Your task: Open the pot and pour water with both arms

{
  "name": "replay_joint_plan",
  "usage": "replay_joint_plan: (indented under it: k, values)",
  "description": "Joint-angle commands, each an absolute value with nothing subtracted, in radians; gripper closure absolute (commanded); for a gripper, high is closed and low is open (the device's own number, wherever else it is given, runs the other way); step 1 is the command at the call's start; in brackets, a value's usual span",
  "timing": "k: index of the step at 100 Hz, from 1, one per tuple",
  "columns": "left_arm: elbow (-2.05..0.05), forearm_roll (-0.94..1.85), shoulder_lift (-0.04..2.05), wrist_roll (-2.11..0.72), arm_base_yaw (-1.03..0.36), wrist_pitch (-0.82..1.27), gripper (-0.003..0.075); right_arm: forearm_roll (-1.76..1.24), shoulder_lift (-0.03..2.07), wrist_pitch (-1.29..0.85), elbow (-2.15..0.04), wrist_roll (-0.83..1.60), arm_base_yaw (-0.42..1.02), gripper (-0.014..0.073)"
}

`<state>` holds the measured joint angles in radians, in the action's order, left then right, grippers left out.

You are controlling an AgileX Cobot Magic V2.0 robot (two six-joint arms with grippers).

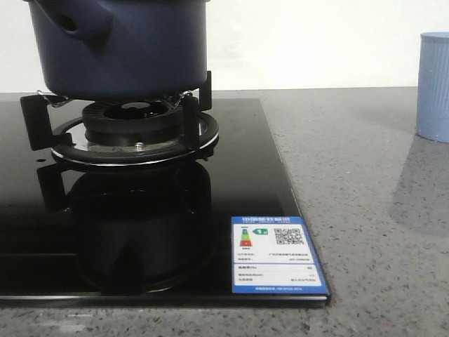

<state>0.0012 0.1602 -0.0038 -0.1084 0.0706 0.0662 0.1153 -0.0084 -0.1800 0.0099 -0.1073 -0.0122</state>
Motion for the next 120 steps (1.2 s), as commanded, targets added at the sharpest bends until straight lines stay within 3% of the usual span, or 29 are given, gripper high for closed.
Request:
replay_joint_plan:
  k: [1, 96, 120]
  values:
    - [0.035, 0.167, -0.031, -0.098, 0.072, -0.006, 0.0739, 0.128, -0.027, -0.111, 0.036, -0.101, -0.019, 0.0660]
    - [0.035, 0.167, -0.031, -0.098, 0.072, -0.008, 0.0739, 0.126, -0.027, -0.099, 0.036, -0.101, -0.019, 0.0660]
    - [0.035, 0.177, -0.031, -0.098, 0.072, -0.010, 0.0739, 0.000, -0.027, -0.097, 0.036, -0.101, -0.019, 0.0660]
